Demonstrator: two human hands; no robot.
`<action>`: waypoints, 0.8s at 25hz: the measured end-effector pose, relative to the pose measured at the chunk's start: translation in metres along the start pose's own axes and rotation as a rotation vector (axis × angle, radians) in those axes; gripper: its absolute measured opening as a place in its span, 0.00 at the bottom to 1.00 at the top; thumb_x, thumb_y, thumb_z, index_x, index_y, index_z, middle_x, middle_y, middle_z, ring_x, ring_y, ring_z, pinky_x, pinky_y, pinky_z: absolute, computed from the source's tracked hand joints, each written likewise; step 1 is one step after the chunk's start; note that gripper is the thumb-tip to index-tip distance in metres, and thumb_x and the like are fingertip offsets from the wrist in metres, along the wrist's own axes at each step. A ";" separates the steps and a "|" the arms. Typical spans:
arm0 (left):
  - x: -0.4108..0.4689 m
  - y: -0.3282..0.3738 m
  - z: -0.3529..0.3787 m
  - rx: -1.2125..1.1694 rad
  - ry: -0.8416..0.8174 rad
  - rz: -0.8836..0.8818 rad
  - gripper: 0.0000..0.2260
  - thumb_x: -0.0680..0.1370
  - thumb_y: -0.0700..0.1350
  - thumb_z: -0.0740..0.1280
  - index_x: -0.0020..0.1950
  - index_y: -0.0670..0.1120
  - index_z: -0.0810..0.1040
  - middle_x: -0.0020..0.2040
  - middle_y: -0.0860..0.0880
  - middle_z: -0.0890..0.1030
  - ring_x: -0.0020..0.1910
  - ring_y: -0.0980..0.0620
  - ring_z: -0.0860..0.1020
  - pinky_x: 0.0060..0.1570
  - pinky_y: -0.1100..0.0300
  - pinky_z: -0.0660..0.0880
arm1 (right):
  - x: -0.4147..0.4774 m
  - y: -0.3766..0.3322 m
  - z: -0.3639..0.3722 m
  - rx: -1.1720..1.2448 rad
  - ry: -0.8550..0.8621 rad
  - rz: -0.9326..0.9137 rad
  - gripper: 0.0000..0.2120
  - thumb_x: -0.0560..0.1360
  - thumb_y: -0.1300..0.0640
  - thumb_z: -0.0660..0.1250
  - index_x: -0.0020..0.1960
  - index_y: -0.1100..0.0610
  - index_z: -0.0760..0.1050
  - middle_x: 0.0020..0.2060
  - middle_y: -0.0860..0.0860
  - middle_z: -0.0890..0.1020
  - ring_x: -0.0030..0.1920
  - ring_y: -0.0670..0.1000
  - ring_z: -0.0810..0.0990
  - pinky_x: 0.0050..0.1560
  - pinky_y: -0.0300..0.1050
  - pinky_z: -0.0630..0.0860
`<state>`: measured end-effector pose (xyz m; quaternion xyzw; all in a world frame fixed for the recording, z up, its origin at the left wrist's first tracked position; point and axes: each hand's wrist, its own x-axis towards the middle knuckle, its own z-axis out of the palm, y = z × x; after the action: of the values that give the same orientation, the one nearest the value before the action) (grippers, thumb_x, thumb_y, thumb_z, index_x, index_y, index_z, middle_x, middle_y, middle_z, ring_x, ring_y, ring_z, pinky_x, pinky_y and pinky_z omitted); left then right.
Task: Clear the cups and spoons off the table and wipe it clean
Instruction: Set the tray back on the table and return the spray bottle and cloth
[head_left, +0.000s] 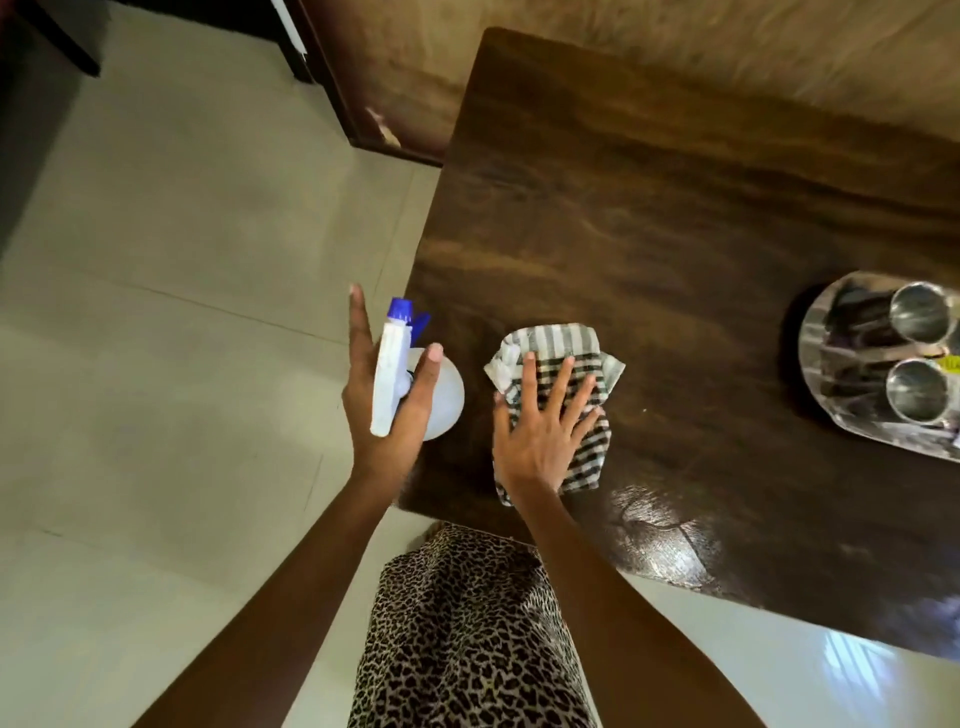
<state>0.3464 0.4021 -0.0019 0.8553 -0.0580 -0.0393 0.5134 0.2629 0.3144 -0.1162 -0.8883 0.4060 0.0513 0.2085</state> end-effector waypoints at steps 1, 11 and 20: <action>-0.001 -0.001 0.000 -0.006 0.006 0.003 0.33 0.73 0.42 0.68 0.73 0.39 0.55 0.44 0.59 0.77 0.41 0.64 0.70 0.42 0.84 0.65 | -0.004 0.001 0.003 0.031 0.009 -0.009 0.29 0.76 0.44 0.49 0.76 0.48 0.53 0.76 0.55 0.51 0.74 0.59 0.41 0.71 0.63 0.42; -0.006 0.017 -0.022 -0.087 -0.071 -0.097 0.11 0.74 0.34 0.67 0.56 0.35 0.76 0.42 0.45 0.79 0.42 0.46 0.79 0.41 0.78 0.70 | -0.043 -0.003 -0.055 0.700 -0.187 0.179 0.23 0.79 0.61 0.55 0.71 0.46 0.62 0.49 0.55 0.77 0.45 0.47 0.73 0.48 0.33 0.70; -0.030 0.141 -0.082 -0.199 -0.177 0.031 0.15 0.73 0.32 0.68 0.56 0.45 0.74 0.44 0.51 0.76 0.41 0.59 0.75 0.39 0.80 0.70 | -0.089 -0.028 -0.223 1.196 0.009 0.365 0.17 0.81 0.58 0.54 0.68 0.51 0.69 0.54 0.50 0.80 0.53 0.48 0.79 0.61 0.50 0.74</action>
<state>0.3191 0.4125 0.1617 0.7922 -0.1121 -0.1124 0.5893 0.2067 0.3014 0.1183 -0.5342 0.5107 -0.1538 0.6559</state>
